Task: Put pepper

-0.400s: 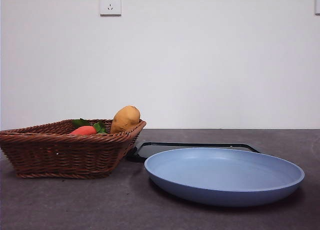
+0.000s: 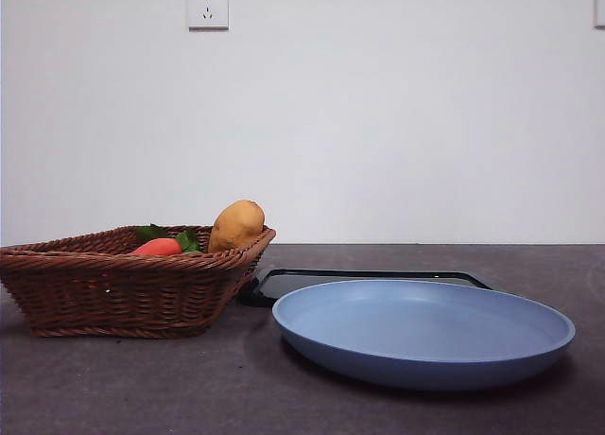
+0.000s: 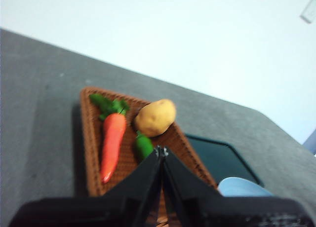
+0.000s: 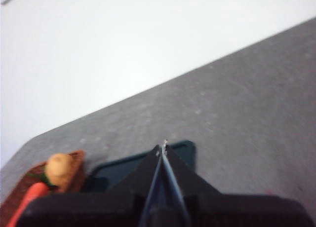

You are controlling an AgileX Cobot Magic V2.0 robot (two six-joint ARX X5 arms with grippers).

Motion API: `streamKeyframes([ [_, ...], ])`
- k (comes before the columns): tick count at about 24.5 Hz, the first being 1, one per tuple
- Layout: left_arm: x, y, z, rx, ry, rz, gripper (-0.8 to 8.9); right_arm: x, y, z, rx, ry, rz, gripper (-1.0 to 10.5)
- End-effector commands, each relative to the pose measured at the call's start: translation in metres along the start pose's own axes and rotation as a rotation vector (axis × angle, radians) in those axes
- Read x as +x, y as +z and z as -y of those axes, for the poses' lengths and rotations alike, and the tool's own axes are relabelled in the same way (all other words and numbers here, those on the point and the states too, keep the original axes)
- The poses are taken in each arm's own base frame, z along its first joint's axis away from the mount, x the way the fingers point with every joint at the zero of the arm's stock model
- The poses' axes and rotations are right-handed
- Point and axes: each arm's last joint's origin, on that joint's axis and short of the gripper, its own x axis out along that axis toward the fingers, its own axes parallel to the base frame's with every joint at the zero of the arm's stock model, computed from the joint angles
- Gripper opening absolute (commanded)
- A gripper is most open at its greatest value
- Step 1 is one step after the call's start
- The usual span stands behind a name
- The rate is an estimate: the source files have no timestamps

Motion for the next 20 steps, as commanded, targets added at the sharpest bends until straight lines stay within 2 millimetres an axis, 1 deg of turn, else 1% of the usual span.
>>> streamKeyframes([
  [1, -0.004, 0.012, 0.008, 0.008, -0.019, 0.013, 0.07, 0.002, 0.02, -0.009, -0.032, 0.036, -0.016, 0.0],
  [7, -0.004, 0.04, 0.023, 0.019, -0.088, -0.023, 0.07, 0.012, 0.05, -0.025, -0.105, 0.094, -0.16, 0.0],
  [12, 0.004, 0.07, 0.033, 0.067, -0.135, -0.071, 0.07, 0.019, 0.07, -0.039, -0.174, 0.141, -0.314, 0.0],
  [16, 0.016, 0.091, 0.039, 0.072, -0.2, -0.173, 0.07, 0.025, 0.078, -0.047, -0.238, 0.165, -0.442, 0.0],
  [20, 0.028, 0.107, 0.043, 0.075, -0.258, -0.302, 0.07, 0.028, 0.082, -0.054, -0.284, 0.189, -0.572, 0.0],
])
